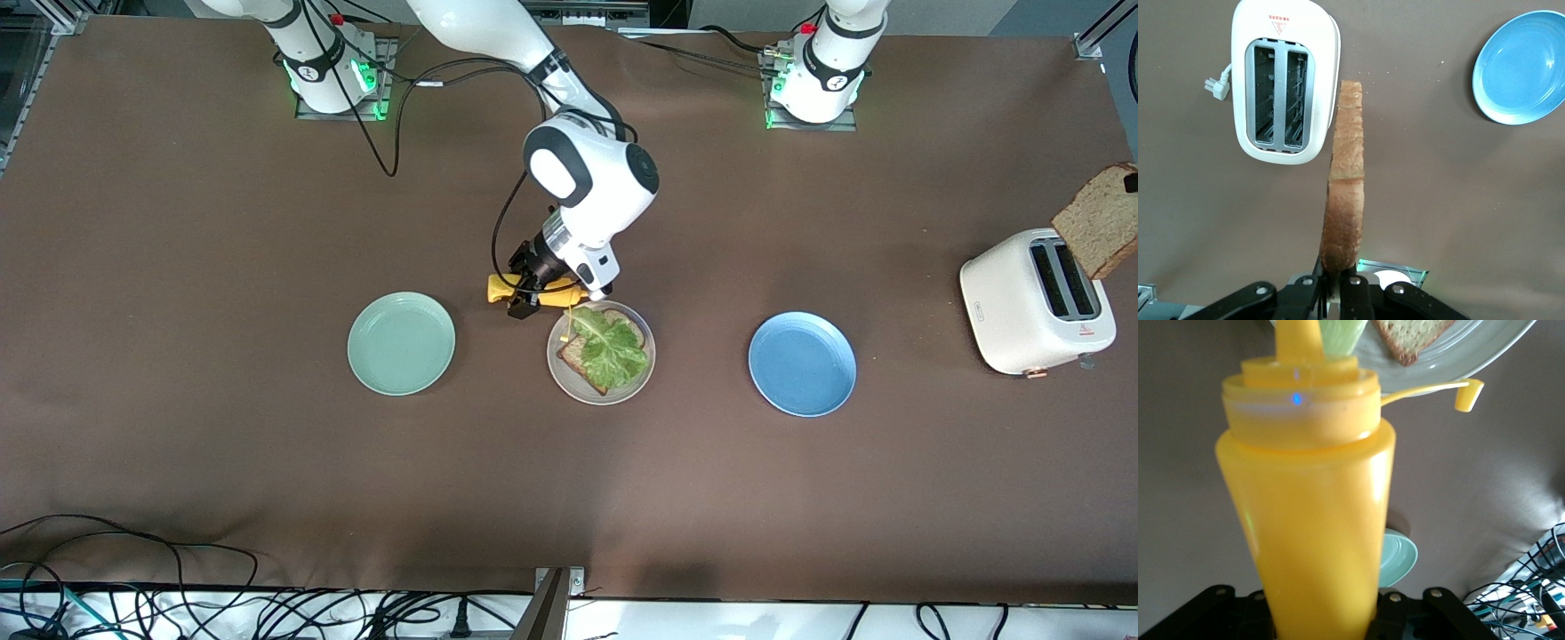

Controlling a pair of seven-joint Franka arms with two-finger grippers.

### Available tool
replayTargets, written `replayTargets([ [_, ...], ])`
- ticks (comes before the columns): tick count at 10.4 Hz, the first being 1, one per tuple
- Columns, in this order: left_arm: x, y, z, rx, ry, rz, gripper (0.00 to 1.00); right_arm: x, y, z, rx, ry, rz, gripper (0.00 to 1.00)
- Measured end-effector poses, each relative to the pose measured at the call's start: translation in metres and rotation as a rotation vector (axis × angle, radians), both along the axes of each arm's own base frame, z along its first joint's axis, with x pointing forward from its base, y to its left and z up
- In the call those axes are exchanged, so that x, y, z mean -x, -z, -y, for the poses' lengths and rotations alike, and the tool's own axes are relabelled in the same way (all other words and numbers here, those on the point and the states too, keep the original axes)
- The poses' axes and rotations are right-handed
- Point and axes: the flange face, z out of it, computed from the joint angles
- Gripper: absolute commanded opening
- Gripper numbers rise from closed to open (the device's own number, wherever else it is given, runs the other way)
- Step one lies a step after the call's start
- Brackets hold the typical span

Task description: Make sandwich on beige plate with both arms

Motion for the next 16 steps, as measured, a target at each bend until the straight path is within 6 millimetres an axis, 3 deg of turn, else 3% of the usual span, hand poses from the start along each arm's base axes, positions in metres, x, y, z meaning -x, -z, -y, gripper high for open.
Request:
replayTargets([
  [2,-0.001,0.002,0.0,0.01,-0.002,0.001,0.0,0.002,0.017,-0.005,0.04,-0.015,0.022,0.0],
  [4,-0.001,0.004,0.0,0.013,-0.002,-0.002,0.0,0.0,0.022,-0.006,0.052,-0.019,0.034,0.0],
  [11,-0.003,0.008,0.003,0.043,-0.007,-0.003,0.0,-0.031,0.034,0.016,0.03,0.0,0.049,0.0],
  [14,-0.003,0.012,0.005,0.063,-0.01,-0.005,0.0,-0.068,0.041,0.05,-0.01,-0.007,0.02,0.0],
  [16,-0.003,0.014,0.01,0.096,-0.022,-0.011,0.0,-0.096,0.027,0.076,-0.059,0.002,-0.01,0.0],
])
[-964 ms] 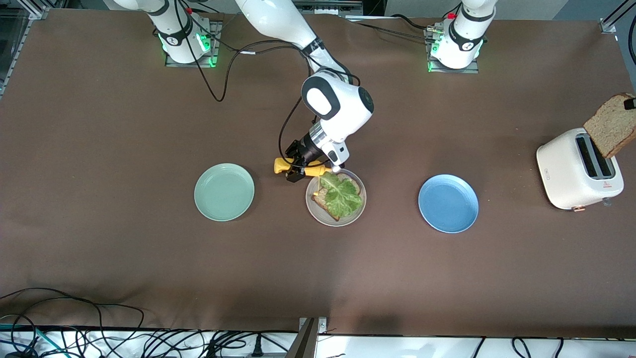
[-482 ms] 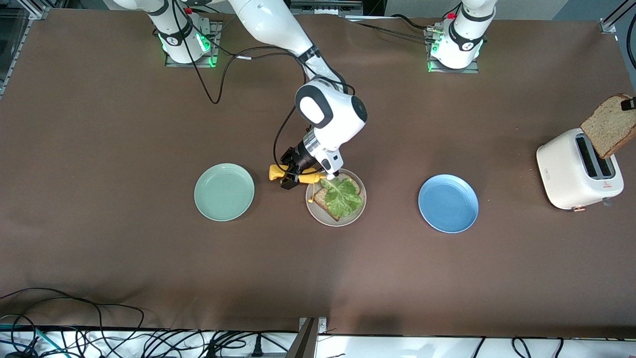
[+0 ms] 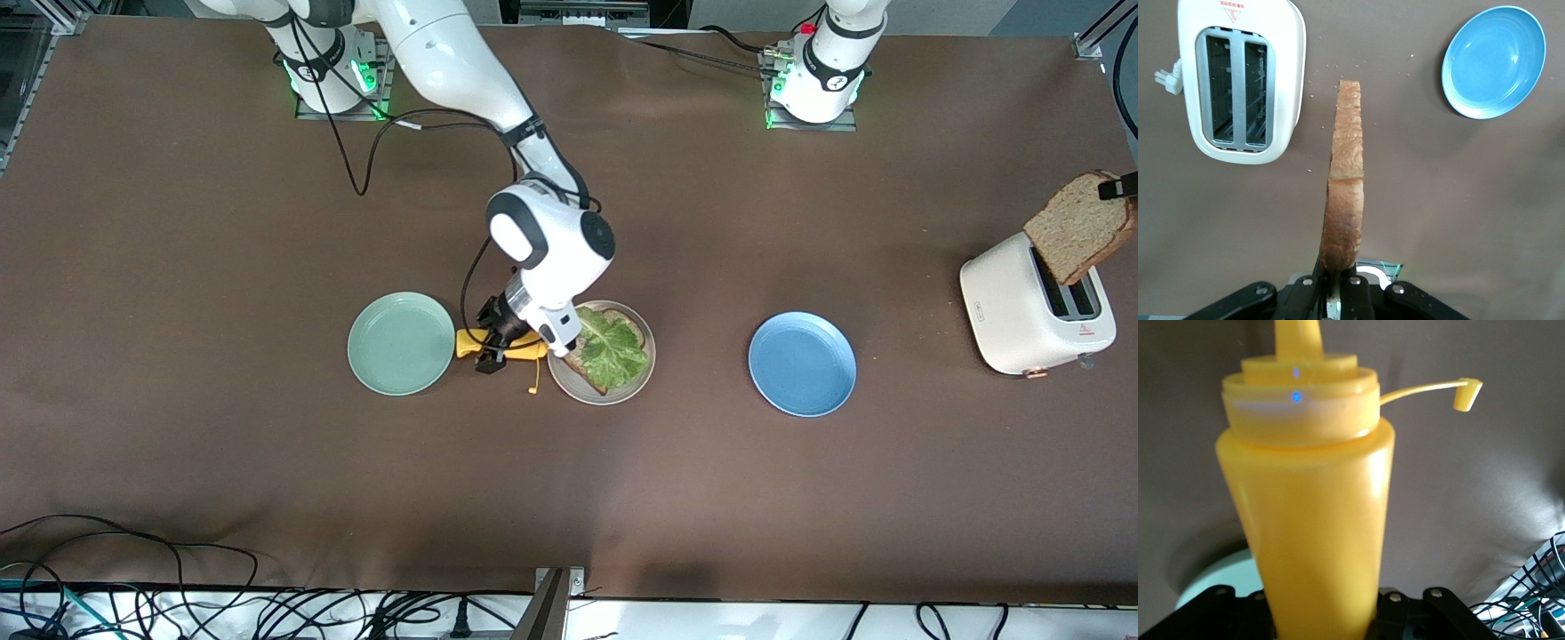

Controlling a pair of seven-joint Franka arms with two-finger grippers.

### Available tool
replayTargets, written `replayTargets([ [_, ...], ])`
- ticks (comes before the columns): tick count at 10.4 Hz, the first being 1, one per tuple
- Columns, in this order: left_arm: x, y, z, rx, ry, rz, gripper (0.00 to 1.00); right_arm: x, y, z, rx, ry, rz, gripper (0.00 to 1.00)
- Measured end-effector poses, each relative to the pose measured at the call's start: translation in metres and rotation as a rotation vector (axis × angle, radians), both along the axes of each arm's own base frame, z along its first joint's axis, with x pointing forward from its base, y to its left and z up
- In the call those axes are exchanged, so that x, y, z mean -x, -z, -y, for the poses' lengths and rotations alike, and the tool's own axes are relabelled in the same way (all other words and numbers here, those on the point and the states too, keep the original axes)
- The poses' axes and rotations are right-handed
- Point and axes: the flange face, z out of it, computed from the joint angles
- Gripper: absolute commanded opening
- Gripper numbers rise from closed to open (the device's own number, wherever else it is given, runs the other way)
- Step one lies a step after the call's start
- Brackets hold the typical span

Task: Make sandwich on beige plate with both arms
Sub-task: 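Lower the bottle with the right gripper while the left gripper carries toast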

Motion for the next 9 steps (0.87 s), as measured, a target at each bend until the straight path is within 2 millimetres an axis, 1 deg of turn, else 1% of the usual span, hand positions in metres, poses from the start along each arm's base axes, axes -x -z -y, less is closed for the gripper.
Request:
replayTargets([
  [2,-0.001,0.001,0.009,0.042,-0.04,-0.01,0.0,-0.01,-0.022,0.013,-0.096,0.043,-0.05,0.0],
  [3,-0.004,0.001,0.019,0.059,-0.067,-0.017,0.0,-0.015,-0.033,0.02,-0.162,0.071,-0.083,0.0],
  [4,-0.008,0.002,0.034,0.07,-0.092,-0.028,0.0,-0.021,-0.044,0.032,-0.239,0.11,-0.114,0.0],
  [5,-0.015,0.003,0.055,0.069,-0.117,-0.045,0.0,-0.029,-0.056,0.045,-0.324,0.147,-0.151,0.0],
  [7,-0.027,0.002,0.104,0.066,-0.167,-0.077,0.0,-0.047,-0.083,0.077,-0.513,0.199,-0.239,0.0],
  [8,-0.031,0.0,0.125,0.076,-0.192,-0.089,0.0,-0.057,-0.092,0.098,-0.603,0.217,-0.278,0.0],
  [9,-0.034,-0.002,0.143,0.093,-0.212,-0.101,0.0,-0.066,-0.099,0.124,-0.683,0.225,-0.314,0.0],
])
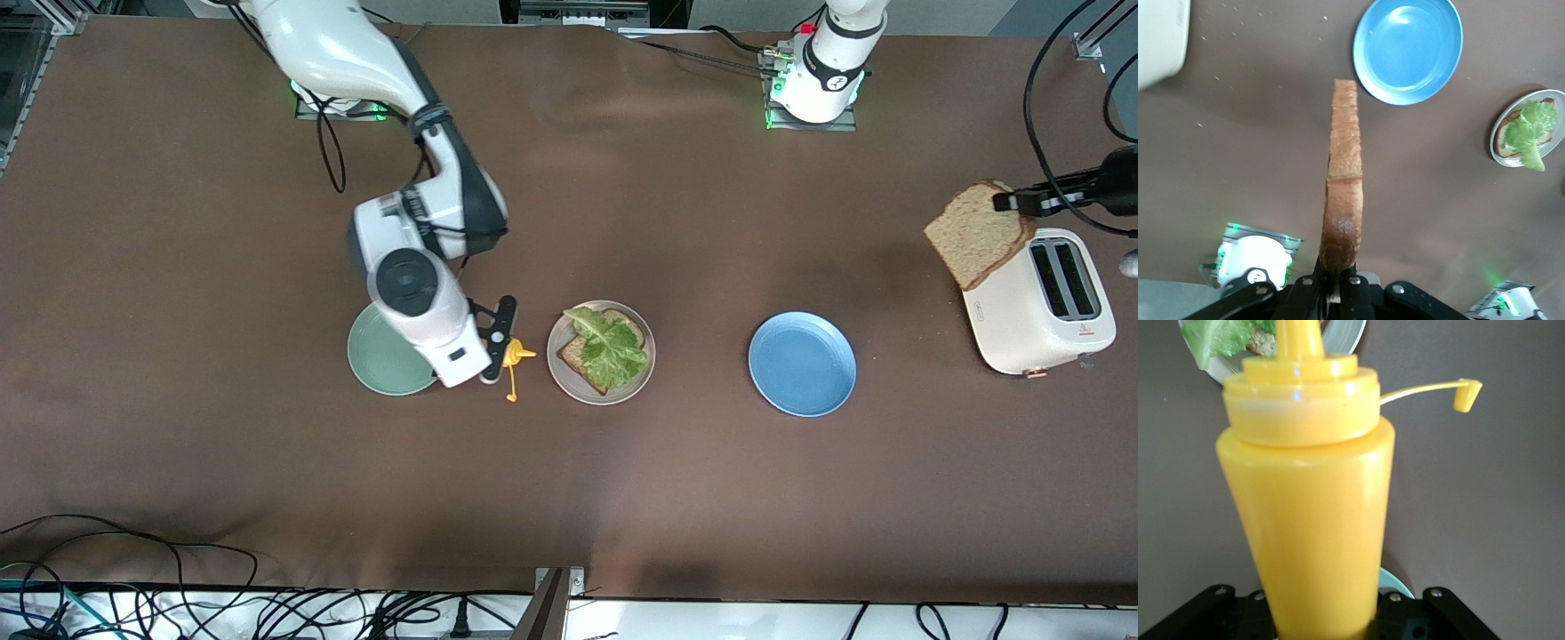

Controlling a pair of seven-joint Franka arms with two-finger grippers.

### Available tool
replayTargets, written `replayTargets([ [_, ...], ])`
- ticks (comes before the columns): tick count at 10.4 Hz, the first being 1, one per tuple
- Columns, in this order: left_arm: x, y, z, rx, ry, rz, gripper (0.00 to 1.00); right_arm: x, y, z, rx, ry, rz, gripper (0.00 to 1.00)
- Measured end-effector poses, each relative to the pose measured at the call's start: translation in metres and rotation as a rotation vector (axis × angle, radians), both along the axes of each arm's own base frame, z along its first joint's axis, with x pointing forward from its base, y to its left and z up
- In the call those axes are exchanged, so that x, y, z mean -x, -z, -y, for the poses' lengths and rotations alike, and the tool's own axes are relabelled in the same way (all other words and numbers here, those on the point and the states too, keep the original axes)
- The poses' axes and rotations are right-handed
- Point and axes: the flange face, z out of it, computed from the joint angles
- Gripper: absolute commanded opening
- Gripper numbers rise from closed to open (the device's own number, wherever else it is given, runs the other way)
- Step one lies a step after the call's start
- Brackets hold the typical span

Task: Make sandwich on beige plate with both arms
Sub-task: 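Lower the bottle with the right gripper while the left gripper carries toast, then lower the toast onto the lettuce with the left gripper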

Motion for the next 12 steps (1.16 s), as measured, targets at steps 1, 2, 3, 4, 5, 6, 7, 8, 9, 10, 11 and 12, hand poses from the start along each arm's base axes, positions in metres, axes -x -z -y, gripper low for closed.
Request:
replayTargets([
  [1,-0.003,0.0,0.017,0.023,-0.016,-0.014,0.0,-0.008,-0.002,0.028,-0.083,0.0,-0.03,0.0],
  [2,-0.006,0.003,0.037,0.039,-0.026,-0.035,0.0,-0.016,-0.001,0.057,-0.152,-0.006,-0.059,0.0],
  [3,-0.013,0.011,0.065,0.048,-0.03,-0.059,0.0,-0.022,0.003,0.088,-0.207,-0.02,-0.087,0.0],
  [4,-0.024,0.022,0.101,0.047,-0.044,-0.069,0.0,-0.029,0.005,0.12,-0.251,-0.039,-0.108,0.0],
  [5,-0.036,0.036,0.139,0.045,-0.072,-0.069,0.0,-0.034,0.007,0.151,-0.308,-0.06,-0.12,0.0],
  [6,-0.046,0.049,0.172,0.056,-0.108,-0.069,0.0,-0.037,0.011,0.18,-0.386,-0.088,-0.132,0.0],
  [7,-0.054,0.063,0.197,0.064,-0.143,-0.068,0.0,-0.037,0.023,0.213,-0.48,-0.126,-0.151,0.0],
  [8,-0.061,0.077,0.218,0.064,-0.178,-0.07,0.0,-0.035,0.039,0.245,-0.563,-0.165,-0.165,0.0],
  [9,-0.067,0.091,0.241,0.061,-0.221,-0.075,0.0,-0.031,0.056,0.277,-0.639,-0.198,-0.173,0.0],
  [10,-0.071,0.107,0.271,0.059,-0.264,-0.076,0.0,-0.026,0.073,0.307,-0.713,-0.217,-0.179,0.0],
  [11,-0.074,0.121,0.305,0.064,-0.304,-0.065,0.0,-0.021,0.089,0.332,-0.781,-0.234,-0.179,0.0],
  [12,-0.074,0.135,0.342,0.073,-0.349,-0.049,0.0,-0.014,0.107,0.352,-0.849,-0.259,-0.173,0.0],
])
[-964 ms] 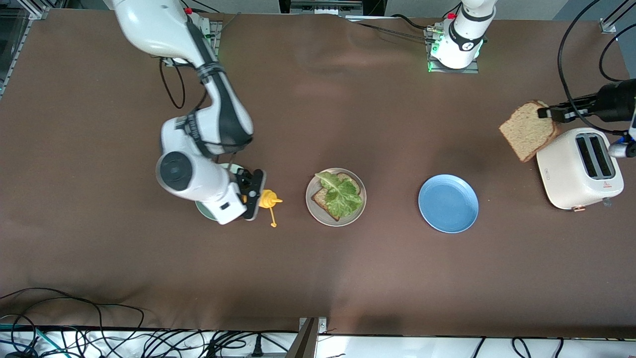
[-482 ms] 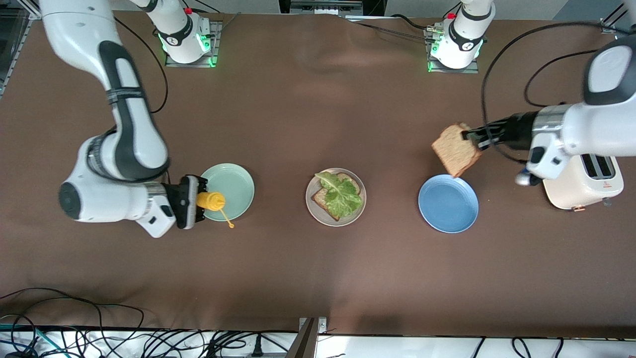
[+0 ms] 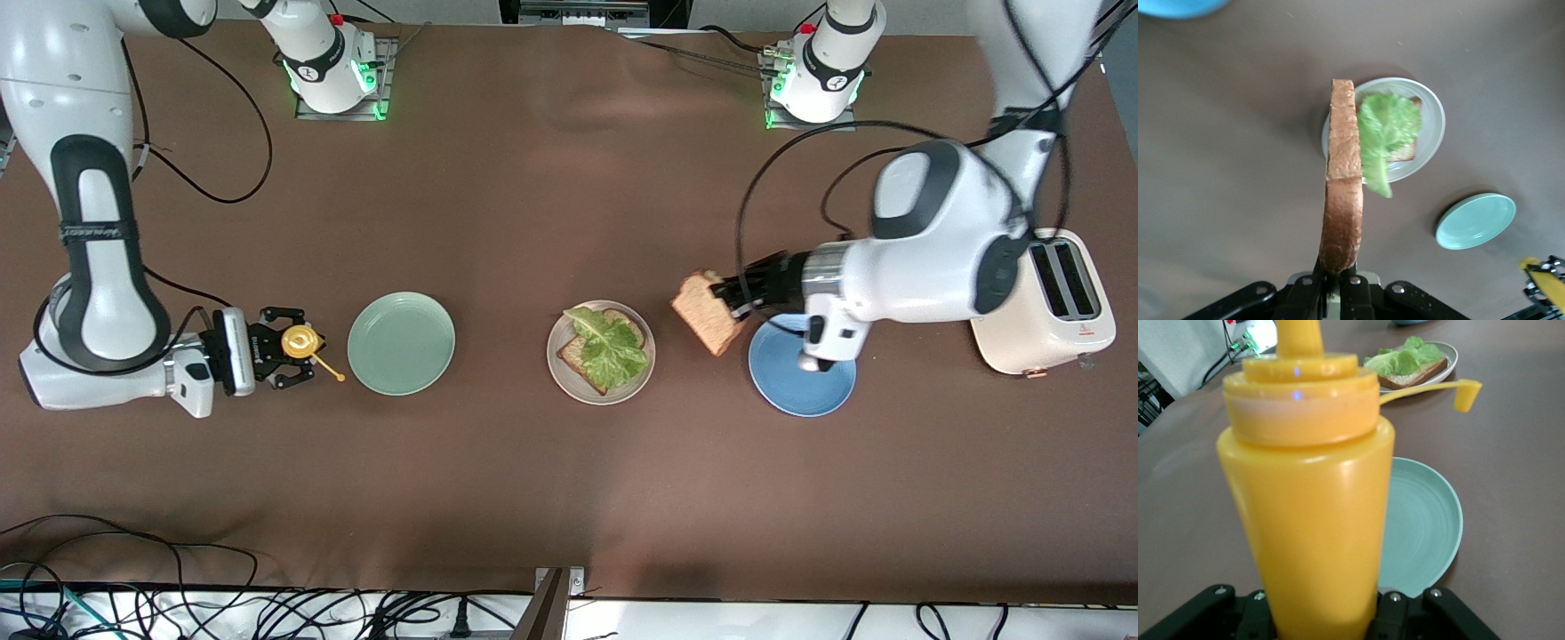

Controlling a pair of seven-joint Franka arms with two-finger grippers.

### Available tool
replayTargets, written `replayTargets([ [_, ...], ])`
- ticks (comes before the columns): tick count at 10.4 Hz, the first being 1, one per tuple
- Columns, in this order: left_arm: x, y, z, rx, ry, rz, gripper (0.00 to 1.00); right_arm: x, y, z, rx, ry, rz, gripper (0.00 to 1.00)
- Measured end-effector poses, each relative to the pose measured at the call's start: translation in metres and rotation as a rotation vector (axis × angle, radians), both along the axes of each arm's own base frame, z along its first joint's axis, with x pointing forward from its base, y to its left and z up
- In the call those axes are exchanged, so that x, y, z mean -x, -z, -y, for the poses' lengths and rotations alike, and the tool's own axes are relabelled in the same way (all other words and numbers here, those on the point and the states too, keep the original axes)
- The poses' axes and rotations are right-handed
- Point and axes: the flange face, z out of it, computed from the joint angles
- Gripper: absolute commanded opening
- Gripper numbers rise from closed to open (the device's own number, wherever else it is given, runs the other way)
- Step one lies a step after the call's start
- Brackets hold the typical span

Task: Make sandwich on beige plate with both arms
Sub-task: 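Lower the toast onto the lettuce with the left gripper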

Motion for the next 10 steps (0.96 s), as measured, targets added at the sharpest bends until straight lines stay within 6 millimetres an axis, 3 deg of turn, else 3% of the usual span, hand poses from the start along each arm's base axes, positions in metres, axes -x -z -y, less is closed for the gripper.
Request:
replayTargets([
  [1,0.001,0.012,0.025,0.007,-0.03,0.008,0.0,0.006,0.015,0.011,-0.046,-0.017,0.002,0.0],
  [3,0.002,0.024,0.055,0.023,-0.071,0.032,0.0,0.017,0.049,0.021,-0.116,-0.048,0.004,0.0],
  [6,-0.007,0.019,0.077,0.068,-0.154,0.147,0.0,0.032,0.103,0.031,-0.207,-0.05,0.015,0.0],
  [8,-0.01,0.031,0.088,0.088,-0.184,0.185,0.0,0.038,0.125,0.027,-0.254,-0.035,0.01,0.0],
  [9,-0.009,0.038,0.092,0.09,-0.188,0.187,0.0,0.038,0.127,0.027,-0.267,-0.028,0.01,0.2],
  [10,-0.007,0.045,0.094,0.089,-0.191,0.188,0.0,0.038,0.126,0.029,-0.267,-0.023,0.014,0.78],
])
